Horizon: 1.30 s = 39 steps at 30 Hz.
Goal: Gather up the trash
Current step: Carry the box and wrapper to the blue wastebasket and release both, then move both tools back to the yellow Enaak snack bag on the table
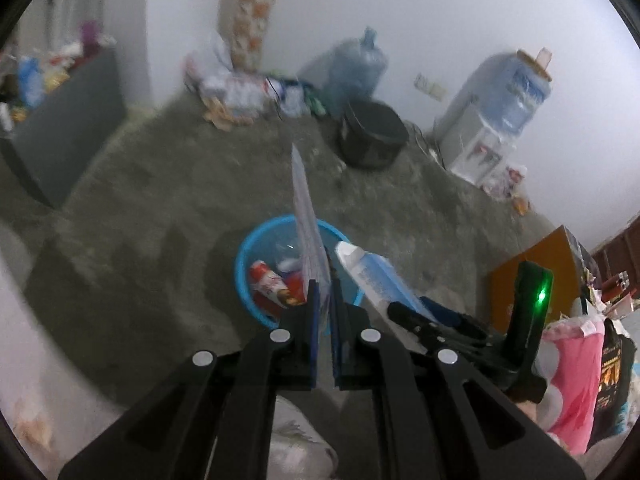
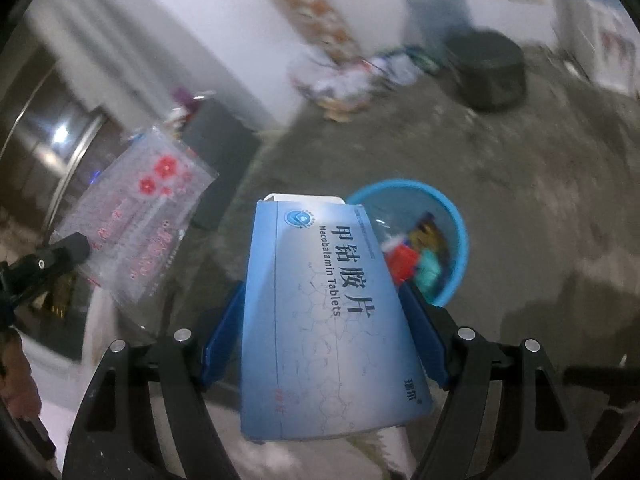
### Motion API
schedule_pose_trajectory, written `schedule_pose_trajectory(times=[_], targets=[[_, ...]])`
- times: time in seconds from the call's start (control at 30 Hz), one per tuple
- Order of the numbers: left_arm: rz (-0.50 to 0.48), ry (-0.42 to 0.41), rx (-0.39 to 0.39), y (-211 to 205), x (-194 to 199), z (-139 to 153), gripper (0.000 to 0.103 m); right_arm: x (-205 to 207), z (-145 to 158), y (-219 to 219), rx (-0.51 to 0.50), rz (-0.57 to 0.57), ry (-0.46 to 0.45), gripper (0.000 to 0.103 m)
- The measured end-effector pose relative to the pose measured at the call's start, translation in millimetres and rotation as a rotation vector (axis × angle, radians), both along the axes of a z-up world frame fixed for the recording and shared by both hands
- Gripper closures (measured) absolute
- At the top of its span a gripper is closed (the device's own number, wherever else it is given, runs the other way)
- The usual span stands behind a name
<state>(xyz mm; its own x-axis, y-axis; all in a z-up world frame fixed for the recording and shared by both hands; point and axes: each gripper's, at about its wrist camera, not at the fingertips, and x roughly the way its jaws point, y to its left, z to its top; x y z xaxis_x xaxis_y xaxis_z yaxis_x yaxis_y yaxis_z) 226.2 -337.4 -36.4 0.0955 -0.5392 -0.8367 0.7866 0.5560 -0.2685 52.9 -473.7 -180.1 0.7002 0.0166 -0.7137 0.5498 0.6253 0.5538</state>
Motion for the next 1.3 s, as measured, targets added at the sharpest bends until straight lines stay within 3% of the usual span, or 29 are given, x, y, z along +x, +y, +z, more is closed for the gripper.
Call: schedule_pose_trajectory(times=[0.17,0.23,0.27,0.3,0.33,0.43,0.67,0.87,0.97,1.07,1.2,1.3], targets=[[-0.064,0.030,0.054,-71.8,26.0,-49.8,0.097,29.4,-42.7,-36.4,0.066,-0.063,0.038,0.029],[-0.085,0.030,0.101,-88.8,29.4,-71.9,0.082,41.4,-67.3,-48.4,0.086,-0.083,0.065,0.024],[-0.085,0.025,0.125,-95.0,32.0,-81.7,0.064,48.8,-83.4,-52.5,0.074,-0.102,0.092,0.020],[-0.063,-0.001,0.143,-100.8,34.2,-91.8,0.054,48.6,-92.0,-54.1,0.064,-0.115,0.124,0.019],[-0.049,-0.017,0.148,-104.0,35.1,-95.5,0.053,49.6,-101.9,-55.8,0.062,-0.127,0.162,0.019],[-0.040,-0.018,0.153,-105.8,33.9,-99.6,0.049,34.8,-114.7,-56.3,0.117,-0.163,0.179,0.019],[-0.077,-0.099,0.132,-77.0,19.1,-58.4,0.045,7.3,-86.4,-47.4,0.095,-0.175,0.111,0.019],[-0.011,-0.155,0.089,-4.0,5.2,23.6,0.045,10.3,-7.4,-25.2,-0.002,-0.057,-0.046,0.019],[0.059,-0.199,0.028,56.4,-9.4,70.7,0.044,13.5,36.7,1.8,-0.052,0.056,-0.136,0.019],[0.158,-0.298,-0.036,135.1,-33.9,112.6,0.039,19.1,69.7,38.5,-0.059,0.213,-0.209,0.021],[0.313,-0.366,-0.060,223.6,-62.7,127.5,0.038,26.3,90.5,86.8,-0.029,0.404,-0.254,0.028],[0.449,-0.360,-0.053,285.9,-83.4,111.8,0.038,30.4,93.5,126.1,0.014,0.537,-0.245,0.034]])
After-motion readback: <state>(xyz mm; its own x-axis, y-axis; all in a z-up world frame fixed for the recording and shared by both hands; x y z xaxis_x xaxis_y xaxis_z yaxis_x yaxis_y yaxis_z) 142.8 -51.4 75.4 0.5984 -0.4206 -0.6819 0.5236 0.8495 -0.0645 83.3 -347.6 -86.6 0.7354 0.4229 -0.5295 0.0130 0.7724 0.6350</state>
